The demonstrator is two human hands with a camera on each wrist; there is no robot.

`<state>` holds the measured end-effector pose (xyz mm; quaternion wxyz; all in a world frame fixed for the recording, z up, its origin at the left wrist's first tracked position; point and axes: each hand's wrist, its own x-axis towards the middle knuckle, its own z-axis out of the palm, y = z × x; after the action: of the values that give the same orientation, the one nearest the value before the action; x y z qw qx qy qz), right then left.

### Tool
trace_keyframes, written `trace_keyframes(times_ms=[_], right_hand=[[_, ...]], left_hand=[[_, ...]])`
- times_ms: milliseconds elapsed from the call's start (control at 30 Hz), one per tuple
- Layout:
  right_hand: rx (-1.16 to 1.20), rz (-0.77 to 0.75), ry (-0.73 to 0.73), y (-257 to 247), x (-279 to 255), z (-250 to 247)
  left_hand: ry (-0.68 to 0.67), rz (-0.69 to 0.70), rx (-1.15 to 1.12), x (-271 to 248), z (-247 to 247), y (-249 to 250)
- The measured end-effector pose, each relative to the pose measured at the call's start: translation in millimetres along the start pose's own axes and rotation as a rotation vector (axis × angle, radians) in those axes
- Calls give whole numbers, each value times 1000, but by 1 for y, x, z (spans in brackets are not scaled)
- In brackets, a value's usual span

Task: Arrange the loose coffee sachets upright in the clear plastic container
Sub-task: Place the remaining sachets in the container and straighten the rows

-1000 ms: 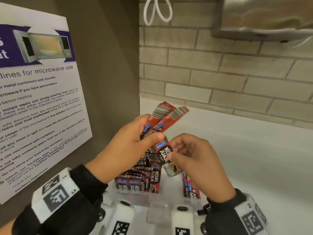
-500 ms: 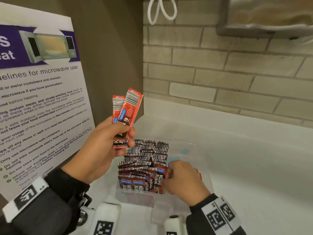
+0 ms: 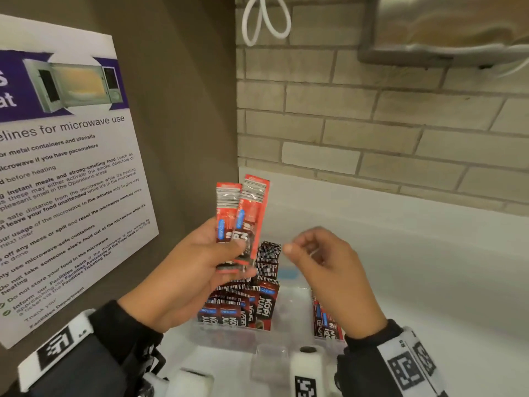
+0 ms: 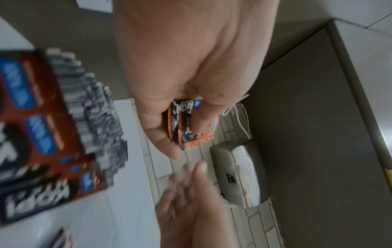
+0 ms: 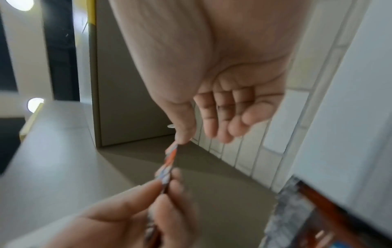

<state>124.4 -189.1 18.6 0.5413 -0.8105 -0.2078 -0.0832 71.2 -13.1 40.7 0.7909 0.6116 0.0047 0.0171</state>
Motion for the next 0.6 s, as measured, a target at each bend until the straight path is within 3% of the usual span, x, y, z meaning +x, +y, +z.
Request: trace_keyframes(times_ms=[100,167,233,300,367,533,600], right_hand=[[459,-53,-93,-11,-6,11],[610,-87,-123,-15,-9,13],[483,-194,-94,-14,-8,8],[168,-344,-79,-9,-4,0],[-17,-397,-71,-6,-1,-6],[58,-358,48,-7,0,-21],[119,-221,17,-8,1,-23]], left_hand=[[-172,-159,-64,-3,12,-6],[-247,-235,-71,-2,16,-9],[-273,-282,-62,-1,16,-11],[-268,-315,-46,-1,15,-12],[-264,-324,-39,-2,13,-13],[-158,-242,-126,-4,15,-11],[-66,-153,-146,-2,16,-10]])
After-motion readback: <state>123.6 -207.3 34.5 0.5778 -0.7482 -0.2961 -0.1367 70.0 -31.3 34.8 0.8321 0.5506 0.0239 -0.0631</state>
